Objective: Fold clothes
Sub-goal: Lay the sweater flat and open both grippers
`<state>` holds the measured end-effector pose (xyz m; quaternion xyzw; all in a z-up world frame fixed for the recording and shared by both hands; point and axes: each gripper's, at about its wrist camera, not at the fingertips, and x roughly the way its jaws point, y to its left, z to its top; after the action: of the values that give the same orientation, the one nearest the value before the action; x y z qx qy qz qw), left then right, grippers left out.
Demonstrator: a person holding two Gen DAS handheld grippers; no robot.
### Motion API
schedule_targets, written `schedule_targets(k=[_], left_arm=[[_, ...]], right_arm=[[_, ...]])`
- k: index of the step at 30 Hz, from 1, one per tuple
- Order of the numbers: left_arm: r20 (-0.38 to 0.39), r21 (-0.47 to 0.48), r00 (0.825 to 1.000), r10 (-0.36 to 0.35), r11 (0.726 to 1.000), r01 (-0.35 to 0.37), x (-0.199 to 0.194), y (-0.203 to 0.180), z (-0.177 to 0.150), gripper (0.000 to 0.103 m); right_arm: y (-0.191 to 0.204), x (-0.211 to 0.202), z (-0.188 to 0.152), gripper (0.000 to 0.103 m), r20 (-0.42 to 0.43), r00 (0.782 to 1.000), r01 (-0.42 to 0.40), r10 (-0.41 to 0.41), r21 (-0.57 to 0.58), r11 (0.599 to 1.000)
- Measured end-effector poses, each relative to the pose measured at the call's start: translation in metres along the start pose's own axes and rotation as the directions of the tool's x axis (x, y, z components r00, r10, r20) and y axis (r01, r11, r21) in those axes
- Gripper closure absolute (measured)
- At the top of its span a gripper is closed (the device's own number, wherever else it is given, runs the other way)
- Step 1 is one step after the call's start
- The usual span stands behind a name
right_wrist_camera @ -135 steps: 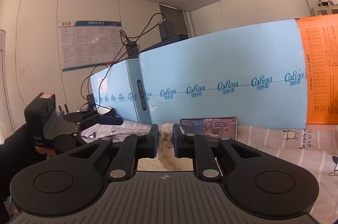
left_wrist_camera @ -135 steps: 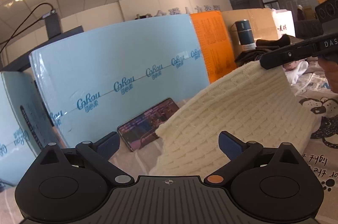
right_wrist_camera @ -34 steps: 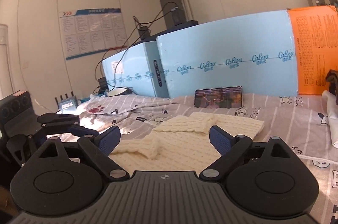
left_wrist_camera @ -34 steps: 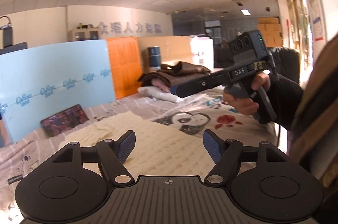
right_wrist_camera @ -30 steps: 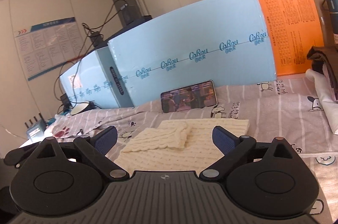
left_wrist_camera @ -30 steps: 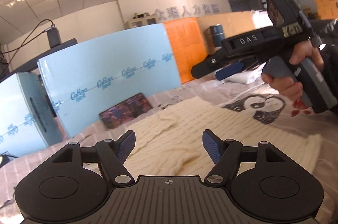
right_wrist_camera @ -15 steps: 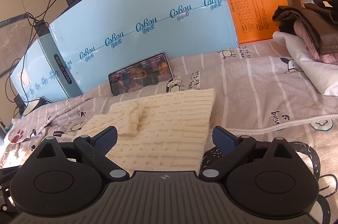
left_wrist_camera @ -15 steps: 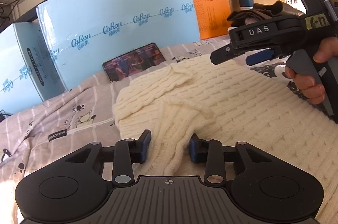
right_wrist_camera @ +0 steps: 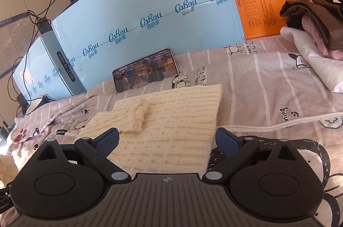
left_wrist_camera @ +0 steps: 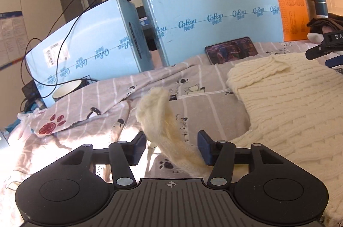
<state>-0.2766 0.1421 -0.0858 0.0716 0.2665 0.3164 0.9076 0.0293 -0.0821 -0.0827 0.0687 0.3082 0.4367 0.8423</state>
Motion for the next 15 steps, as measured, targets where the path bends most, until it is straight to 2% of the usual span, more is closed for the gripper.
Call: schedule_targets(k=[2,5,7,9,12,15], left_arm=[[-0.032,-0.009,0.998,0.045,0.999,-0.046,0.004,0.008,-0.005,0.033],[-0.087,-0.028,0.993,0.083,0.996,-0.085,0.012,0.018,-0.007,0.023],[-0.07,0.001,0.993,0.097,0.995,-0.097,0.013,0.016,0.0,0.023],[-0.006,0.033,0.996,0.085,0.996,-0.084,0.01,0.009,0.014,0.023],[0.099,0.102,0.995,-0.007,0.995,-0.004,0.01,-0.015,0.042,0.023],[0.168,0.222,0.975,-0.146,0.969,0.107,0.014,-0.053,0.069,0.023]], right_arm=[[0.001,0.001,-0.001,0.006,-0.005,1.0,0.002,-0.002,-0.002,1.0],[0.001,0.002,-0.001,0.006,-0.009,1.0,0.007,-0.007,-0.003,1.0],[0.001,0.002,-0.002,0.006,-0.012,1.0,0.013,-0.013,-0.002,1.0],[0.001,0.003,-0.002,0.006,-0.014,1.0,0.014,-0.015,-0.003,1.0],[0.0,0.002,-0.001,0.006,0.001,1.0,0.017,-0.017,-0.002,1.0],[-0.002,0.002,0.0,0.006,0.01,1.0,0.025,-0.025,0.005,1.0]])
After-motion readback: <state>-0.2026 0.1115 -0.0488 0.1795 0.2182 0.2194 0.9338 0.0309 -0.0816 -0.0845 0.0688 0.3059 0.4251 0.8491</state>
